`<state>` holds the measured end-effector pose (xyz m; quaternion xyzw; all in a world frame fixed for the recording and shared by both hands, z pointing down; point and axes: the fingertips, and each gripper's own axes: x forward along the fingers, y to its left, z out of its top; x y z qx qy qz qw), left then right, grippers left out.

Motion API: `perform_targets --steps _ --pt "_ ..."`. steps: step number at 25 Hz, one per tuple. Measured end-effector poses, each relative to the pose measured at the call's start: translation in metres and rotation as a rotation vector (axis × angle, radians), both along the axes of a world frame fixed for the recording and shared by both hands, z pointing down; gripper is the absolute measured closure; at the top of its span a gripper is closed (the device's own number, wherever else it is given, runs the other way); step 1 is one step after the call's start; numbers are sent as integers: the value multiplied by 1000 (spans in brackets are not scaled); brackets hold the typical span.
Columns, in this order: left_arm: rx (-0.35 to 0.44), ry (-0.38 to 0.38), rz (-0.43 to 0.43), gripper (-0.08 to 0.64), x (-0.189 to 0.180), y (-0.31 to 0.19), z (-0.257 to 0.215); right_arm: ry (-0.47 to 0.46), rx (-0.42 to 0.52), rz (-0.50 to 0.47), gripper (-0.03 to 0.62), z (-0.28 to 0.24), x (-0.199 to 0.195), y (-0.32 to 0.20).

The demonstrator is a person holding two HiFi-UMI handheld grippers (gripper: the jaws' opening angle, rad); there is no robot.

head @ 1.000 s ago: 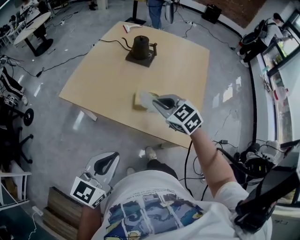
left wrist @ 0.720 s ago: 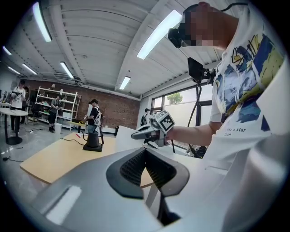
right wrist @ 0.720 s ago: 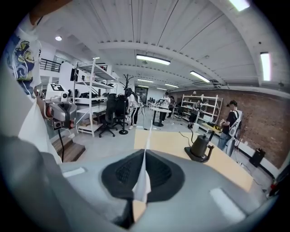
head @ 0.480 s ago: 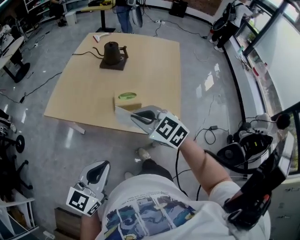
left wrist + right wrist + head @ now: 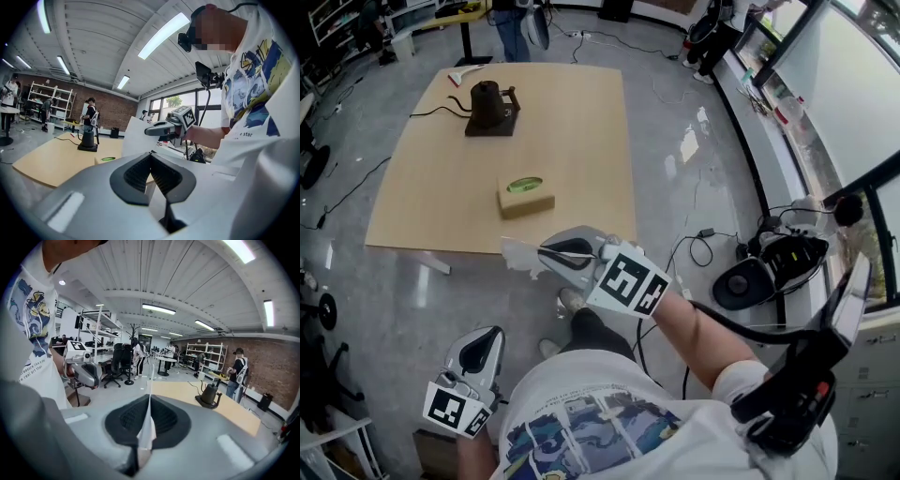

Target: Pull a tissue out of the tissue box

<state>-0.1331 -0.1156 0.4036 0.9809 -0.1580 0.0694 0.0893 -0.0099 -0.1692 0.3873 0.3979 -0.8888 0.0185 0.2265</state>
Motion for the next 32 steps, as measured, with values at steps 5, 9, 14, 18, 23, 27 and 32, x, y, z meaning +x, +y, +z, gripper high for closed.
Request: perform_targets --steps 5,9,14,18,23,27,32 --pt "-8 3 19 557 0 -2 2 2 6 -10 589 -8 -9 13" --pt "-8 6 32 555 2 -6 5 -3 10 -17 589 -13 -11 20" --pt "-7 17 36 556 2 -10 0 -21 34 -16 589 -27 -13 24" --pt "-9 16 28 555 -5 -12 2 -31 31 -16 589 -27 -16 22" --pt "-14 13 19 555 -10 -10 -1 -31 27 -21 589 -34 -20 22" --pt "-12 11 16 555 -13 -13 0 -27 26 -26 589 -33 -22 19" --pt "-7 12 12 555 -21 -7 0 -26 27 -33 589 -34 -30 25"
